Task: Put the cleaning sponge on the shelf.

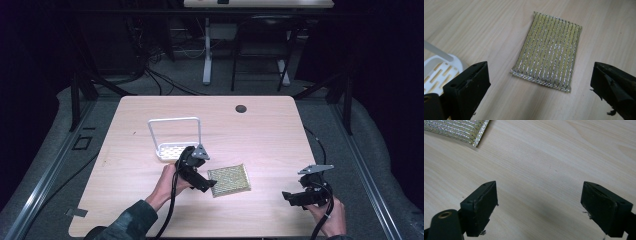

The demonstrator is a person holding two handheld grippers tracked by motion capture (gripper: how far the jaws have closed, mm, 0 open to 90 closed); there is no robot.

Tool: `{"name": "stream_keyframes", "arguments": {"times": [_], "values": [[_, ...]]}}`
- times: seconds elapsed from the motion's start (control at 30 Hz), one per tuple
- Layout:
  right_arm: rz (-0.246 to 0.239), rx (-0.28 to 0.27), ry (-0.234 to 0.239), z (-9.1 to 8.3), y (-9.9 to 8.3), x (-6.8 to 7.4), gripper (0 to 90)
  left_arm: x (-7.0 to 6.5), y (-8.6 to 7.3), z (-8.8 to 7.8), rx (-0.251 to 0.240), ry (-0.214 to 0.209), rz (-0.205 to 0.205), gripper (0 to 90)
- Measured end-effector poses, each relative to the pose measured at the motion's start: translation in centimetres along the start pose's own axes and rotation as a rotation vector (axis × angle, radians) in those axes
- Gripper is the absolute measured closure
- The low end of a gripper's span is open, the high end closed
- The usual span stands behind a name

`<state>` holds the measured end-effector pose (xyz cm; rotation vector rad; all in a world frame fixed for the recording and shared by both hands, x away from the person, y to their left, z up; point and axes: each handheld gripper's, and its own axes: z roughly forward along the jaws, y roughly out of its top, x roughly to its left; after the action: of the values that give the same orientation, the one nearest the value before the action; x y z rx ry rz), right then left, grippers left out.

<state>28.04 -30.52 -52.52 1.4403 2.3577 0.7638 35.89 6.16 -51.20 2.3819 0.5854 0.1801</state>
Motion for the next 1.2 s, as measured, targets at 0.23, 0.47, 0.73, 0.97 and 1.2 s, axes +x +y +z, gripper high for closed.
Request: {"name": "stream_keyframes", "arguments": {"times": [0.23, 0.47, 0.73, 0.97, 1.2], "values": [[-0.012, 0.005, -0.005, 0.2, 0.1, 0.2, 13.7, 0.0, 0.6, 1.4, 0.011, -0.008, 0.005, 5.6], [-0.002, 0.012, 0.018, 0.4, -0.1, -0.2, 13.9, -0.5, 1.5, 3.3, 0.019, -0.036, 0.033, 8.0], [-0.004, 0.010, 0.026, 0.4, -0.2, -0.2, 13.9, -1.1, 1.3, 4.6, 0.042, -0.059, 0.041, 16.9], [-0.023, 0.021, 0.032, 0.5, -0.1, 0.1, 13.9, -1.2, 1.3, 5.6, 0.044, -0.071, 0.039, 34.9], [-0.024, 0.026, 0.029, 0.6, -0.1, 0.1, 13.9, -1.4, 1.3, 6.2, 0.070, -0.036, 0.053, 58.9]]}}
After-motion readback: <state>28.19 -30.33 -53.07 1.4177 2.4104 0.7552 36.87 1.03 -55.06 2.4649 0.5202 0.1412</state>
